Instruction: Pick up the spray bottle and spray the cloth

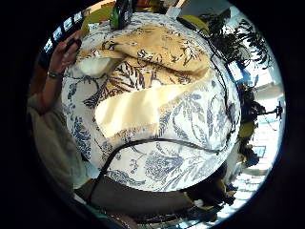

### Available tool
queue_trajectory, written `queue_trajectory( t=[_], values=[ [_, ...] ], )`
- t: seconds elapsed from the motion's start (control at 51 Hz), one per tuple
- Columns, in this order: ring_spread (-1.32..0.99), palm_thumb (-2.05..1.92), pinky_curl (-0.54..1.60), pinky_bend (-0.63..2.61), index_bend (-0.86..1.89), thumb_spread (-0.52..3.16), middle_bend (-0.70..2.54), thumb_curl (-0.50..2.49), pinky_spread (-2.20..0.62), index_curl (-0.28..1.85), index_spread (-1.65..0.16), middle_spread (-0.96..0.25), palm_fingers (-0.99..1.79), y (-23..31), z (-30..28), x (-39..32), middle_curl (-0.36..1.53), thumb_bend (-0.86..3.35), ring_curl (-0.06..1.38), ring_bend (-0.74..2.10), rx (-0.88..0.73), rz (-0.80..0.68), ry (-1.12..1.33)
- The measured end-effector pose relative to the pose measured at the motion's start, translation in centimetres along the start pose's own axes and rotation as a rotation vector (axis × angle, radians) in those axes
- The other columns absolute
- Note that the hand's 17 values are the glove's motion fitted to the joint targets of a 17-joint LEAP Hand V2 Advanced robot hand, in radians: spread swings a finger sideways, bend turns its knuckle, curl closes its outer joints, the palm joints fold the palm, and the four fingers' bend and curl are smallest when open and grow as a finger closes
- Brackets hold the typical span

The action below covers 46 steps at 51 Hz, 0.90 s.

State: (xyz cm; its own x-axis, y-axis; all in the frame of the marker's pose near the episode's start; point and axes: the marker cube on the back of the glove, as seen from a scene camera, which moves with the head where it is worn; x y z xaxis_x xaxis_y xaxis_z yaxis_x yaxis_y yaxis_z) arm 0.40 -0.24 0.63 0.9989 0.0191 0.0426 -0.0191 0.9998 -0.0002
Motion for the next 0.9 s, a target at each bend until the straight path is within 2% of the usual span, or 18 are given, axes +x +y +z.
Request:
queue_trajectory(
  t=[0.902],
  values=[
    [-0.14,0.57,0.24,0.16,0.2,1.03,0.19,0.33,0.13,0.36,-0.43,-0.09,0.25,0.37,0.14,0.28,0.33,-0.02,0.31,0.25,0.004,0.012,0.005]
  ],
)
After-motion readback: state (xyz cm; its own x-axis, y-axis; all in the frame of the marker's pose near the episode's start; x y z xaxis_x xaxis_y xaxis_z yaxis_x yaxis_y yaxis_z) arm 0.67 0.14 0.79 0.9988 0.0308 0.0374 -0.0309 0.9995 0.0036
